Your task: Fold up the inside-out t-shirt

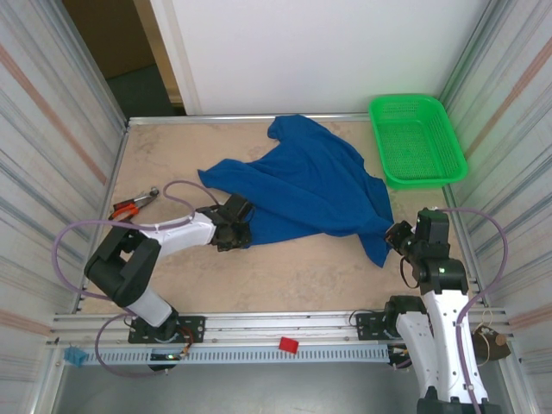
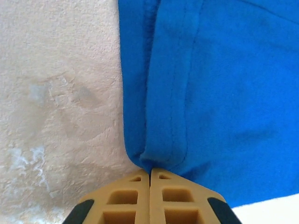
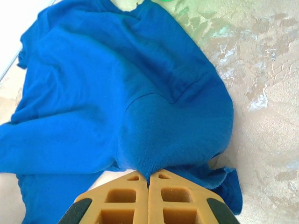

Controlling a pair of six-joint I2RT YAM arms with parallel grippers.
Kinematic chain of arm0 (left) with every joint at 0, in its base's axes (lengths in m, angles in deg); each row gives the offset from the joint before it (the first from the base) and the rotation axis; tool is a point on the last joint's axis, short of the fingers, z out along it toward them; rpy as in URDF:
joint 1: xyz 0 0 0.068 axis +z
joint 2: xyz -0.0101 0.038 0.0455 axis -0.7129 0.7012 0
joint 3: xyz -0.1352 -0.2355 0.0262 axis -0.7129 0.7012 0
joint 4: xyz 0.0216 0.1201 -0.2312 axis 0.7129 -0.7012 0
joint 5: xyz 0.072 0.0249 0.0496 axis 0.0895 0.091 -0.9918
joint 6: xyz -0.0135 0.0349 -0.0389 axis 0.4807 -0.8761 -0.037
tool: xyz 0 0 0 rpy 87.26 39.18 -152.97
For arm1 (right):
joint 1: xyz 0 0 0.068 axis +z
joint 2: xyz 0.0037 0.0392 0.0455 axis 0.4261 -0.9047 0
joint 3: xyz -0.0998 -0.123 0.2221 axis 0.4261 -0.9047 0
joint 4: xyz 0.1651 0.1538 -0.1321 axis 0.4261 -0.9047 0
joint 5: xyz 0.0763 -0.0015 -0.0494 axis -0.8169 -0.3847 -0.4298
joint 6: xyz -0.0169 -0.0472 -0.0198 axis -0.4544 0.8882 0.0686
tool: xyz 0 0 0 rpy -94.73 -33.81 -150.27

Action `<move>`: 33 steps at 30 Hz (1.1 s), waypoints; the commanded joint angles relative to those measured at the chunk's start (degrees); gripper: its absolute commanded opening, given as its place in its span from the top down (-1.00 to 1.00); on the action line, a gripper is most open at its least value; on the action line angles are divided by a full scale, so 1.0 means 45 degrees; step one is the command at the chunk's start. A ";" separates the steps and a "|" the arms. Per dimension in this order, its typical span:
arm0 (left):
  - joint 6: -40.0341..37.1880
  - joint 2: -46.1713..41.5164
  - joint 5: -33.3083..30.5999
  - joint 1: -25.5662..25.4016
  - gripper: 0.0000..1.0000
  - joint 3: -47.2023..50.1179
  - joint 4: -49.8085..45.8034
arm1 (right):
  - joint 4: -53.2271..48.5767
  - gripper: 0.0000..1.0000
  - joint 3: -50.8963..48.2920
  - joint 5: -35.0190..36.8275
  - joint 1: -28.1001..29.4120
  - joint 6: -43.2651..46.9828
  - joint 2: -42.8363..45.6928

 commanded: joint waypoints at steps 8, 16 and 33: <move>-0.3276 -0.5141 0.4123 0.4639 1.00 -0.3307 -0.2479 | 0.0992 1.00 0.2665 -0.2086 -0.0274 0.1793 -0.2450; -0.4204 -0.5902 0.5611 0.7028 1.00 -0.4749 -0.3844 | 0.0951 1.00 0.3976 -0.3576 -0.0793 0.2336 -0.4058; -0.3186 -0.8017 0.5633 0.7150 1.00 0.0132 -0.3496 | 0.2039 0.15 0.0577 -0.2794 0.1354 0.1853 -0.5053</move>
